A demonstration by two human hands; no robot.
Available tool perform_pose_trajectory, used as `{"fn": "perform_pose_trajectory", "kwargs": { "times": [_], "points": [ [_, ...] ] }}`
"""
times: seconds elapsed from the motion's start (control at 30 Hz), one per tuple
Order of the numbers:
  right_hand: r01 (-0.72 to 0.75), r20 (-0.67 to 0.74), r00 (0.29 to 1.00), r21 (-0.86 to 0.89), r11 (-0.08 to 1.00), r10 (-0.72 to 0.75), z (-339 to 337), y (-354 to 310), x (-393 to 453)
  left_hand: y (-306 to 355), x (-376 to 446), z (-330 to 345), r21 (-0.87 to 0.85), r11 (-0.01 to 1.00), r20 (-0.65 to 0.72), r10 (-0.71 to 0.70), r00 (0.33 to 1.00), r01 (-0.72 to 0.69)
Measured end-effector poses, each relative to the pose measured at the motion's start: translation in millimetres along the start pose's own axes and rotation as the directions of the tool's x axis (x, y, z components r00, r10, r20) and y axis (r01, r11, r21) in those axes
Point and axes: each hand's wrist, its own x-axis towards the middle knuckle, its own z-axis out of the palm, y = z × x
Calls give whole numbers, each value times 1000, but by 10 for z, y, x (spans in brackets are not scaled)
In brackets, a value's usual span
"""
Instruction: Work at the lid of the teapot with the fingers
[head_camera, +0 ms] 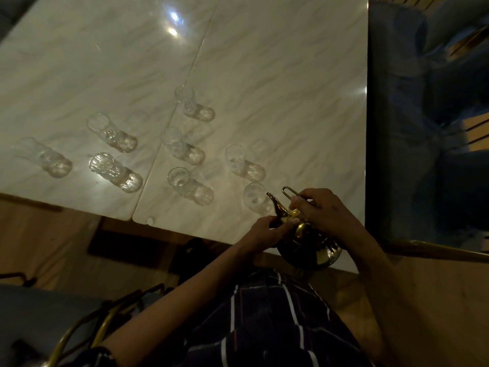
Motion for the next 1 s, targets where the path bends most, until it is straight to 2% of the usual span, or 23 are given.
{"fn": "perform_pose_trajectory", "kwargs": {
  "times": [0.23,0.37,0.6,1.0],
  "points": [
    [-36,-12,999,70,997,37,56,-15,-56,41,-38,-56,71,997,-42,-14,999,17],
    [-33,-14,999,116,993,35,68,-98,-58,71,-58,-174,13,1000,-27,-12,1000,13],
    [-15,-28,999,137,991,19,104,-442,100,243,-71,-507,7,999,-26,50,998,-50],
    [-53,-97,993,173,984,70,314,-1091,478,435,12,-1220,-74,997,-57,-27,998,23]
  ]
}}
